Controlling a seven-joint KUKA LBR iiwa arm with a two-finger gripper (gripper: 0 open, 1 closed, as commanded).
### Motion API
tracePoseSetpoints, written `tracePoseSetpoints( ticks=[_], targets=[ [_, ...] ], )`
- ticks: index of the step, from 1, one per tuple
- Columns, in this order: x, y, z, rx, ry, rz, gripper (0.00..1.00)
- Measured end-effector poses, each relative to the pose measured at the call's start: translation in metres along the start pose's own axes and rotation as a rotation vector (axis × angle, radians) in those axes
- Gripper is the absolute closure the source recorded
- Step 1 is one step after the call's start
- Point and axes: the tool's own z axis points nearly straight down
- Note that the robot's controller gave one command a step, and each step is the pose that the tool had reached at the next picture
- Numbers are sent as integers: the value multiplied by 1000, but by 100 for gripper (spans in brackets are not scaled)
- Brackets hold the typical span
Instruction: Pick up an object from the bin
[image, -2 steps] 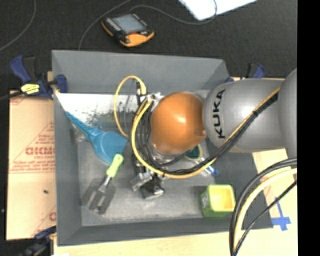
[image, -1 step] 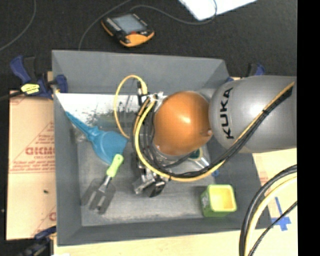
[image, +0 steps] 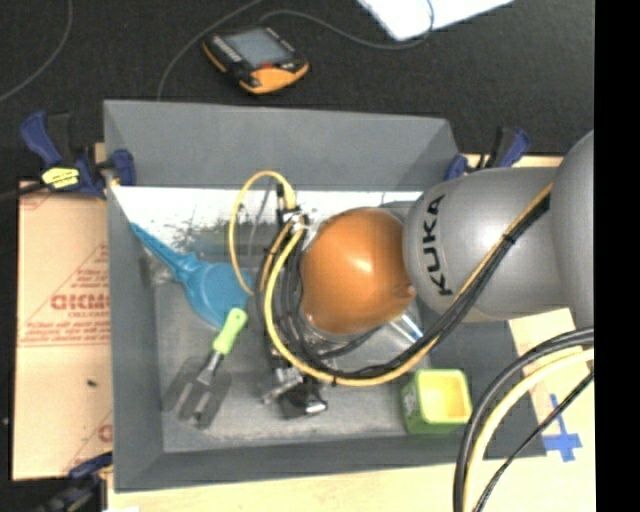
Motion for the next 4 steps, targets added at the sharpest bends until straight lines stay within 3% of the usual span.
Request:
tracePoseSetpoints(
  ticks=[1,2,3,4],
  targets=[
    [-5,26,10,2,-2,116,100],
    [-13,11,-94,6,-4,162,100],
    [-16,24,-70,-2,-3,1,100],
    [-37,47,-252,0,-4,137,100]
  ],
)
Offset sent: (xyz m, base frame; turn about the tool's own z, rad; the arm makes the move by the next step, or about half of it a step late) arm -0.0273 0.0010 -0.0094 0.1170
